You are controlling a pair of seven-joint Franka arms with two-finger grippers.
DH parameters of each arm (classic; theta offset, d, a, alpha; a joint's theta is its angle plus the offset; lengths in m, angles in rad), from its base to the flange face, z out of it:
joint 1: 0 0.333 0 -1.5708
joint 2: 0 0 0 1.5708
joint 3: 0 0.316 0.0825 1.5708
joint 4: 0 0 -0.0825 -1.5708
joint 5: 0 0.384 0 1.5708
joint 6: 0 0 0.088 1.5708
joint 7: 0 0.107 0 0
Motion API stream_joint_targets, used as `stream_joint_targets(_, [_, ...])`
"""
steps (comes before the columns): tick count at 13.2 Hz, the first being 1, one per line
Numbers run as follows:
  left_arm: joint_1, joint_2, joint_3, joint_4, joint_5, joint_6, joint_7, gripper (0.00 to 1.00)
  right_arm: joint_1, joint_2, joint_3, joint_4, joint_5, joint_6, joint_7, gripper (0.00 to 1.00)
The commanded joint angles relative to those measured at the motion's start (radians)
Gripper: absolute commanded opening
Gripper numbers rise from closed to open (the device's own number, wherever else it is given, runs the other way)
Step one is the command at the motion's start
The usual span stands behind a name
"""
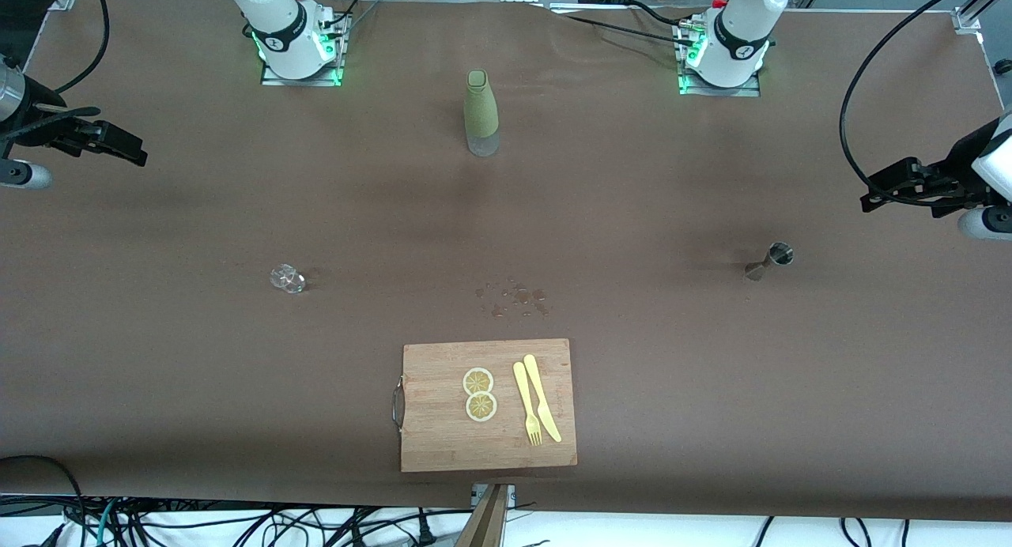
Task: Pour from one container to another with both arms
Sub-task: 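Move the right gripper toward the glass cup while the left gripper approaches the jigger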
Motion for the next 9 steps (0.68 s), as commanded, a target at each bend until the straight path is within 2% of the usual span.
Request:
stream_joint_targets(1, [0.0,-0.007,0.002,-0.001,0.027,-0.004,-0.005,1.0,-0.008,0.003,0.008,0.018,0.011,-0.004,0.011,1.0])
stream_joint_targets(9, [0.001,-0.004,0.005,0.002,0.027,-0.004,-0.008,1.0,-0.005,0.004,0.011,0.021,0.007,-0.01,0.008,1.0])
